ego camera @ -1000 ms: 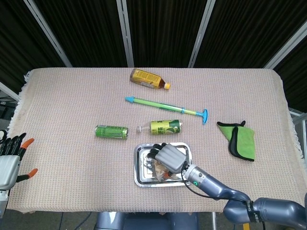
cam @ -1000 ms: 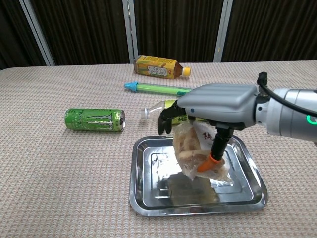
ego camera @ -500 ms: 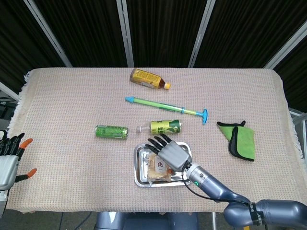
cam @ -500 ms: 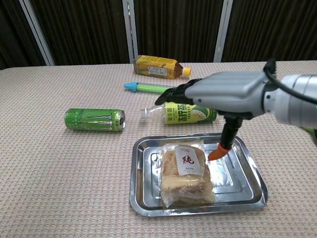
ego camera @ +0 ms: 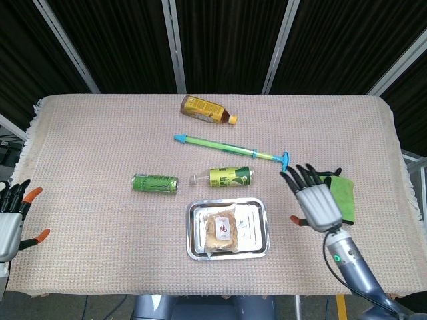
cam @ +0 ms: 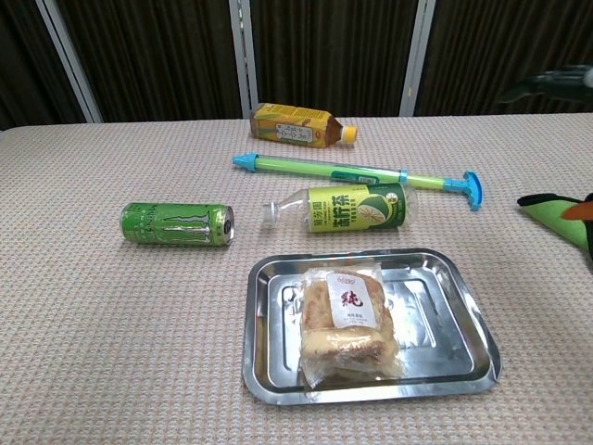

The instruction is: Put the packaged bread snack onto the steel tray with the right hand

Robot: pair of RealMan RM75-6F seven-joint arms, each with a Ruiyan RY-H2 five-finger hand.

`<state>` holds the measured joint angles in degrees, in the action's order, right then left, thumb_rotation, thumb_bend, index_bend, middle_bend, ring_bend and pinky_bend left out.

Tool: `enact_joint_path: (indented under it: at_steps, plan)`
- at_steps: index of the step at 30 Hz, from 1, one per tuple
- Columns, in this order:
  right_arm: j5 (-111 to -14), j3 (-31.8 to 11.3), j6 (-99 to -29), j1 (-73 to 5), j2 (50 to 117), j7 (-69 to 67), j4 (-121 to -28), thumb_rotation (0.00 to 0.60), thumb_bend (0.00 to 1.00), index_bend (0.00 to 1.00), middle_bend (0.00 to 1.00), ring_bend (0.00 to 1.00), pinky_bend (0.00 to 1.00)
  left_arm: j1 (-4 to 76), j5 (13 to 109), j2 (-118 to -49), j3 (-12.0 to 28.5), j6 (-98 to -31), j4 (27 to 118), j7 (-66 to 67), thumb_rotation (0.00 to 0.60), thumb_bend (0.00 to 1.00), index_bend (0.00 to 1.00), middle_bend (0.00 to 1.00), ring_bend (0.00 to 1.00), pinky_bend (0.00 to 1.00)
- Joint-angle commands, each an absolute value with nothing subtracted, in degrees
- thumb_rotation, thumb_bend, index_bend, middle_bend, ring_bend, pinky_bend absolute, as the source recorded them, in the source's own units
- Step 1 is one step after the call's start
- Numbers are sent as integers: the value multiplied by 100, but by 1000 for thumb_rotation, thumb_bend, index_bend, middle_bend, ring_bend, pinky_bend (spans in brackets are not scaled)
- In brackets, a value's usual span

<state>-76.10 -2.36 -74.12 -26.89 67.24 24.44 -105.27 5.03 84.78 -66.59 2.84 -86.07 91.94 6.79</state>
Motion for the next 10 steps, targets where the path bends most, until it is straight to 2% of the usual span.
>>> enact_joint_path:
  at_steps: [1, 4, 10]
  plan:
    - [-7868, 47, -8157, -2012, 6678, 1986, -10076, 600, 0, 68, 39, 0, 31, 485, 8545, -6661, 279, -8666, 9218, 681, 600, 123, 147, 0, 0, 0]
    - [-7893, 127, -8495, -1680, 6747, 1714, -9826, 600, 0, 35, 4, 0, 22, 474, 8573, -6654, 281, -8708, 9245, 676, 600, 123, 147, 0, 0, 0]
    - [-8117, 304, -9153, -1095, 6842, 1572, -9517, 600, 0, 3, 0, 0, 2, 429, 8671, -6620, 235, -8796, 9323, 713, 600, 124, 148, 0, 0, 0]
